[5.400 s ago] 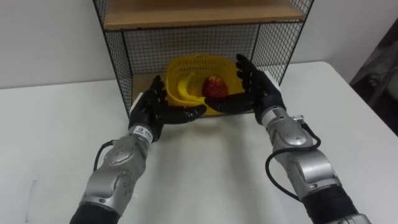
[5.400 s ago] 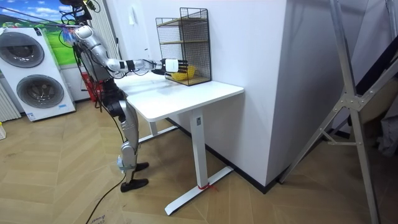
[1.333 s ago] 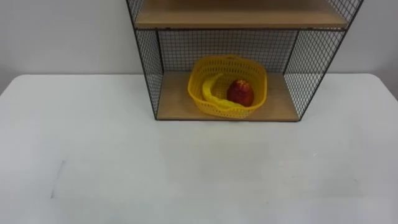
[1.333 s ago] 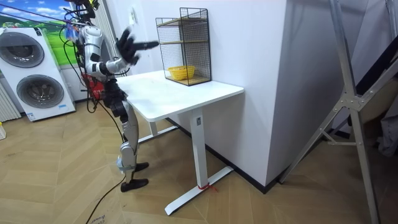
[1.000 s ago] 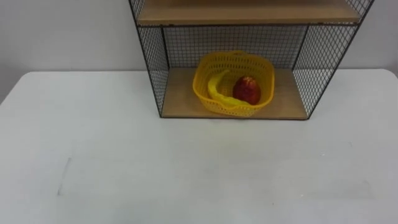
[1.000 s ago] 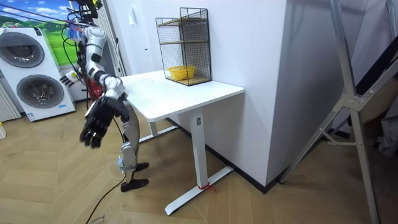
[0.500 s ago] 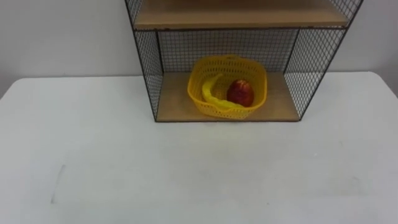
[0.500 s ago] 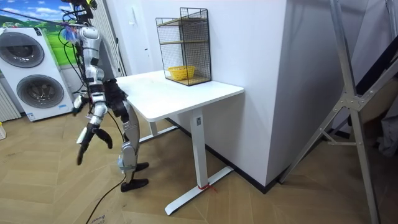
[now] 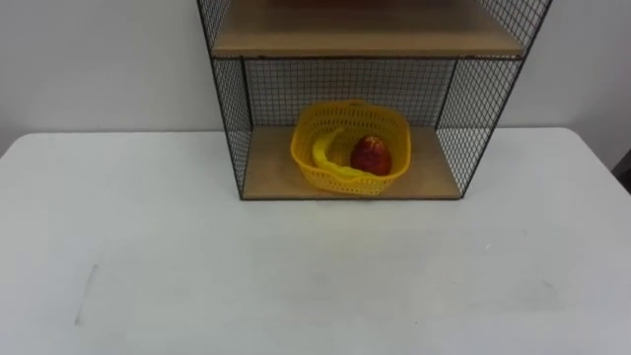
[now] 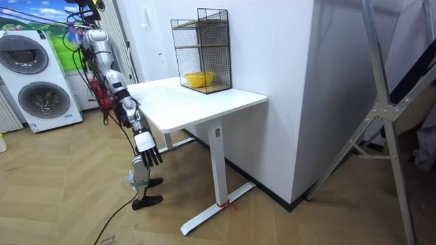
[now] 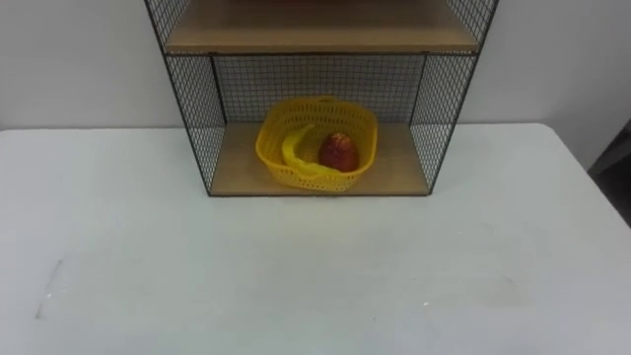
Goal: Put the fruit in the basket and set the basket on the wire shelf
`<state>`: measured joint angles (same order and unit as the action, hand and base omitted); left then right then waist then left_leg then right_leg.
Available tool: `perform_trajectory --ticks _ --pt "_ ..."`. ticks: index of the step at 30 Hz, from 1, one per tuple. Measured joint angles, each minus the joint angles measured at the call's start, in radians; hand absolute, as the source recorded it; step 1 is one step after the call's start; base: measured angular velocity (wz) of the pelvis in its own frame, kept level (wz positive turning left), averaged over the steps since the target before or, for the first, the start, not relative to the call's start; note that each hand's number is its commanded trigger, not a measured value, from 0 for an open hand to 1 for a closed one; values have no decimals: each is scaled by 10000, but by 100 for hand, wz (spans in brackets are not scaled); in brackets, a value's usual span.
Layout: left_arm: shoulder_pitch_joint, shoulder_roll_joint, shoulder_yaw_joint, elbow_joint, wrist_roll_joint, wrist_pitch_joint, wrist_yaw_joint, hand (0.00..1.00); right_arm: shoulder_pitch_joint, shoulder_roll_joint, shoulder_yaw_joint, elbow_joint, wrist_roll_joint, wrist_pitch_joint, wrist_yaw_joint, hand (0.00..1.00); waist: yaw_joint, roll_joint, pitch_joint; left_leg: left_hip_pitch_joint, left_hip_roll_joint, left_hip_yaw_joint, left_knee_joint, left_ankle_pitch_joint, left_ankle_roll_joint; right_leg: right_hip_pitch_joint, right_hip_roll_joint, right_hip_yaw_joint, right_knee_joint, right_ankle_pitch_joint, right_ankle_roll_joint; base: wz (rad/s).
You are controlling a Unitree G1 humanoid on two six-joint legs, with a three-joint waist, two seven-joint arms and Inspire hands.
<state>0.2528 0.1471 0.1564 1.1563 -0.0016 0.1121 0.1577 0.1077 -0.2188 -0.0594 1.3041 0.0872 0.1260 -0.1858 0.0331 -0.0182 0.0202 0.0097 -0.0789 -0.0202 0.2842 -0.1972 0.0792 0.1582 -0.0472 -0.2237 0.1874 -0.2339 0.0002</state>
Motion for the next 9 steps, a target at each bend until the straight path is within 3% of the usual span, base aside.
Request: perform_trajectory --ticks 1,3,9 --pt "-55 -1 -109 -53 165 19 -77 0 -44 6 100 -97 -250 6 141 0 1 11 46 -9 -3 -7 -1 0 0 -1 33 -1 -11 0 0 0" --pt "-61 -1 -152 -170 357 58 -186 0 -4 12 276 -292 -450 -12 333 0 8 13 49 -22 -3 -21 0 3 -1 -5 45 4 -17 0 0 0" --pt "-1 -13 -131 -146 836 142 -211 0 105 116 388 -194 -1017 -36 762 0 12 9 -94 2 -21 -64 2 3 0 22 47 13 -8 -2 3 0"
